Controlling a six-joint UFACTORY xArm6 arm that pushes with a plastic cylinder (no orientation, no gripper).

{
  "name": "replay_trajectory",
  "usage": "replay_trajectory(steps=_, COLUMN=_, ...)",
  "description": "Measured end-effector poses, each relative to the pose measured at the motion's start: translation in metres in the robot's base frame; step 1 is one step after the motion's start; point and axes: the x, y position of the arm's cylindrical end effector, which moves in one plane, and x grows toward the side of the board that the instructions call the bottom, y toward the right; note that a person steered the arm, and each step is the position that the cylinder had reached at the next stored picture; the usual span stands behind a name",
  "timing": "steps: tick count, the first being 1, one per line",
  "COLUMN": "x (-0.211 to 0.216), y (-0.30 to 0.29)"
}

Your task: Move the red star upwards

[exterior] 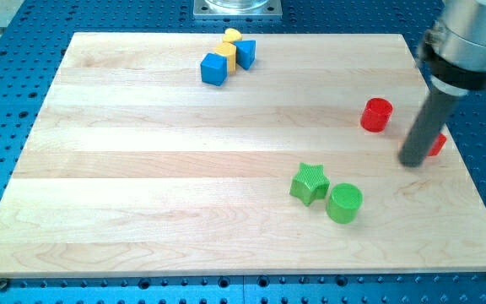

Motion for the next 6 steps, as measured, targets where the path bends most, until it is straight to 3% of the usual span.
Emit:
replay_trajectory(steps=1, x=0.014, y=0.033)
replay_trajectory(steps=3, x=-0.068, y=0.029)
replay_trajectory(steps=4, x=0.031, y=0.043)
replay_trajectory(steps=5, x=0.072, y=-0.041)
replay_trajectory(steps=6, x=0.063, y=-0.113)
